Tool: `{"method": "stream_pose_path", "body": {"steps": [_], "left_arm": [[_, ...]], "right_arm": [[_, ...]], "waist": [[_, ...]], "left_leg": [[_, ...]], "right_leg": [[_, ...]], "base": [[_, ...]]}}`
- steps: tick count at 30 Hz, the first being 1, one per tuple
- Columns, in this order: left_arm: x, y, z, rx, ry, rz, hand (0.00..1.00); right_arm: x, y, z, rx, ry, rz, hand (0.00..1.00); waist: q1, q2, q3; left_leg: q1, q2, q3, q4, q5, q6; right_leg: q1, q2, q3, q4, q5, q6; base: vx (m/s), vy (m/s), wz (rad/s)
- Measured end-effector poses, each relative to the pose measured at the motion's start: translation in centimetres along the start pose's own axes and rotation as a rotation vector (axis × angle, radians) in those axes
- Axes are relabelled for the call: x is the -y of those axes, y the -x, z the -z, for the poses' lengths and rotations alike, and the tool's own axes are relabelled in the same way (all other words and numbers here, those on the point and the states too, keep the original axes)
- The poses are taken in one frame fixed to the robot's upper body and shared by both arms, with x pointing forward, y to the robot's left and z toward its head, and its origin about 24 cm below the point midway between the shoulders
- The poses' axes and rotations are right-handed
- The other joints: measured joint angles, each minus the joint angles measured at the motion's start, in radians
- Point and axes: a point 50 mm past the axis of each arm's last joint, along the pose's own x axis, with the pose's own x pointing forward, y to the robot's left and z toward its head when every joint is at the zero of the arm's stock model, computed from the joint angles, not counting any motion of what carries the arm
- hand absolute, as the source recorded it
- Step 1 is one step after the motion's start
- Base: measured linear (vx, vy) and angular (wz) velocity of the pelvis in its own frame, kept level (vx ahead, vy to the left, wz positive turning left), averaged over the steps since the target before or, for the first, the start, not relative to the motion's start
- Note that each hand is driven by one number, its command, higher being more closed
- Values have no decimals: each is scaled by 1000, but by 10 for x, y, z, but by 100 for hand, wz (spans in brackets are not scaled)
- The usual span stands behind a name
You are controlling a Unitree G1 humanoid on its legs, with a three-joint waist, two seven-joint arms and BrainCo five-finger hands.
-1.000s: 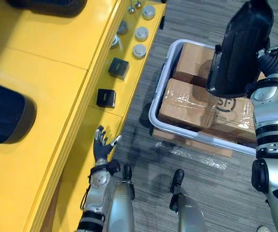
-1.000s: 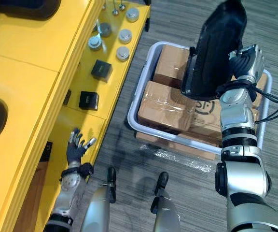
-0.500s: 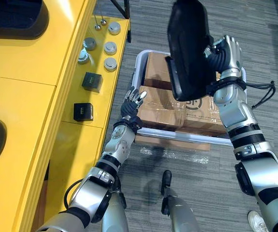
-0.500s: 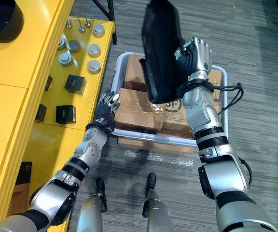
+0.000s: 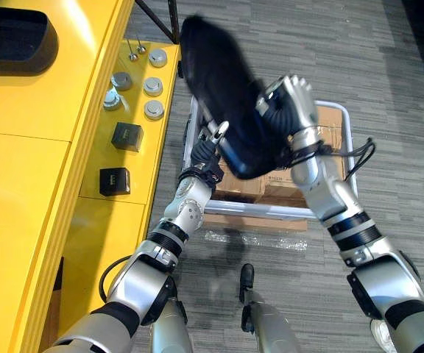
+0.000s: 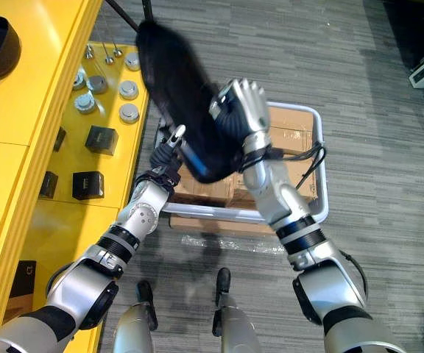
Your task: Walk over and take plastic housings, then place them on the shelf
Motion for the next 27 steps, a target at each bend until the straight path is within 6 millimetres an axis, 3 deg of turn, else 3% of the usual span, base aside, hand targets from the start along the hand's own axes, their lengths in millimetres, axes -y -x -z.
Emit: {"method": "stream_pose_path", "body": {"steps": [1,2,5,6,7,8,9,11,12,13,16,17,18,19,20,21,22,24,25,27], "left_arm": [[-1,2,1,-3,28,3,100],[-13,21,23,-53,46,5,100],[-17,25,26,-55,46,-2,100],[-15,26,27,-58,49,-2,100],[-11,30,31,-69,56,15,100],[-10,37,37,-80,64,31,100],[-8,38,39,-81,55,42,100],[-10,43,32,-45,20,57,100],[-8,46,29,-28,20,72,100],[-5,49,25,-8,21,88,100],[2,53,17,41,-14,107,100],[3,53,13,68,-68,102,100],[3,53,10,88,-101,104,100],[6,54,1,140,-177,111,100],[14,57,-14,231,-284,132,100],[18,60,-23,290,-330,151,100],[26,64,-35,377,-379,170,100],[63,83,-44,541,-460,306,100],[74,89,-42,576,-477,348,100],[100,107,-38,716,-573,442,100]], "right_arm": [[-2,4,1,-1,-6,-3,100],[-8,36,3,-1,-41,-32,100],[-11,44,1,16,-61,-41,100],[-9,49,0,23,-66,-33,100],[-4,58,1,24,-68,-15,100],[2,72,0,22,-81,-5,100],[5,86,-1,16,-102,8,100],[2,94,-8,3,-160,29,100],[3,96,-13,1,-193,53,100],[4,99,-19,-5,-231,85,0],[4,112,-29,-17,-317,138,0],[1,121,-28,-43,-334,128,0],[-2,126,-26,-63,-343,118,0],[-6,137,-23,-109,-381,100,0],[-11,146,-21,-140,-407,81,0],[-14,149,-21,-161,-431,75,0],[-20,153,-21,-178,-460,49,0],[-54,166,-27,-203,-507,-166,0],[-61,169,-30,-209,-524,-204,0],[-68,168,-38,-224,-579,-203,0]], "waist": [[-2,0,0],[12,6,-53],[35,7,-84],[30,13,-95],[-1,19,-100],[-27,25,-107],[-34,37,-114],[-11,39,-135],[-5,38,-148],[1,34,-156],[-8,15,-165],[-12,12,-164],[-15,7,-163],[-20,4,-165],[-27,1,-178],[-32,-5,-186],[-35,-6,-187],[-29,-8,-189],[-28,-9,-189],[-33,-10,-193]], "left_leg": [[5,-5,-15,-5,3,-1],[62,-37,-83,-79,37,-4],[86,-56,-108,-119,60,-4],[70,-72,-106,-139,82,12],[64,-77,-58,-150,73,82],[65,-10,137,-91,74,128],[67,66,410,24,86,134],[91,75,581,43,60,172],[93,53,582,23,57,168],[103,23,582,-6,51,161],[156,-77,563,-77,39,165],[205,-125,536,-114,33,164],[231,-148,516,-128,29,165],[272,-184,460,-155,24,171],[288,-196,394,-182,20,186],[285,-201,361,-190,18,193],[282,-203,312,-194,16,197],[283,-221,182,-206,17,199],[283,-226,149,-206,18,200],[283,-254,18,-196,27,191]], "right_leg": [[14,-2,-15,0,-4,0],[65,-29,-93,59,-74,4],[66,-51,-121,114,-119,6],[72,-74,-164,141,-151,6],[94,-103,-232,160,-180,9],[143,-123,-313,168,-197,22],[184,-141,-375,185,-222,38],[200,-161,-380,188,-234,55],[199,-173,-383,187,-234,57],[206,-195,-400,192,-238,63],[244,-291,-449,286,-266,87],[241,-361,-450,427,-266,75],[238,-397,-443,509,-256,47],[217,-442,-379,661,-195,-47],[151,-445,-270,789,-124,-58],[120,-430,-234,840,-187,-10],[92,-398,-208,871,-271,-1],[47,-310,-172,764,-373,-2],[39,-281,-129,711,-381,1],[25,-174,102,521,-377,9]], "base": [[87,14,100],[121,9,115],[89,4,69],[55,12,114],[120,-43,192],[186,-44,228],[148,-54,169],[105,93,54],[138,142,21],[124,106,32],[117,152,64],[94,182,72],[102,236,107],[91,201,133],[126,126,147],[121,14,141],[150,-91,145],[185,-122,174],[221,-164,187],[232,-228,190]]}}
